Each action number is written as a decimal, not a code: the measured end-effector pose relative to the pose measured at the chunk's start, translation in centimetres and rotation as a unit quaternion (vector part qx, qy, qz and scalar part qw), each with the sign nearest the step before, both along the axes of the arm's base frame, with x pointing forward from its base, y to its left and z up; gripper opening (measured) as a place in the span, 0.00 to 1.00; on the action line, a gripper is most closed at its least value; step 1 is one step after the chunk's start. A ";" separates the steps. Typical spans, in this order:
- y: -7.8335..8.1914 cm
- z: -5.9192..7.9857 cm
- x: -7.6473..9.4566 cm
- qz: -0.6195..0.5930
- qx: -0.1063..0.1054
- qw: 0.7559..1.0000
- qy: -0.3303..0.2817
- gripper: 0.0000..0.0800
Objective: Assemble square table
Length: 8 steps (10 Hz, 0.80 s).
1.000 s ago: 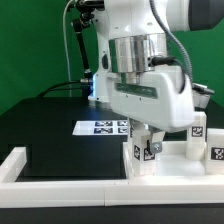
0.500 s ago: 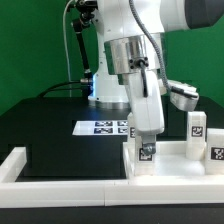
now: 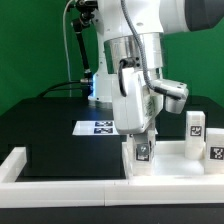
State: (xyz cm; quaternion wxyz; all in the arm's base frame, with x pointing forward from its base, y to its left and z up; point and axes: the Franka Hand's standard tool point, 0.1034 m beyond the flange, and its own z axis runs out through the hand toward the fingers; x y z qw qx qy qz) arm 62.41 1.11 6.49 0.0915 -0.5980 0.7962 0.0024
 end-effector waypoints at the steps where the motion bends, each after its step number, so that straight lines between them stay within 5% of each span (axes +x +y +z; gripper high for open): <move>1: 0.2 0.0 0.0 0.090 -0.017 0.996 -0.007 0.62; 2: 0.6 0.0 -0.2 0.188 -0.033 0.982 -0.008 0.62; 3: 0.7 0.1 -0.2 0.236 -0.040 0.971 -0.010 0.77; 6: 0.4 0.0 -0.2 0.346 -0.055 0.936 -0.020 0.81; 8: -0.1 0.5 0.3 0.508 -0.079 0.858 -0.026 0.81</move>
Offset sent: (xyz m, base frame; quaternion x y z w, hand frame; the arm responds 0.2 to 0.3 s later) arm 0.0000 0.0000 0.0000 0.0000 0.0000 -0.1938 0.9810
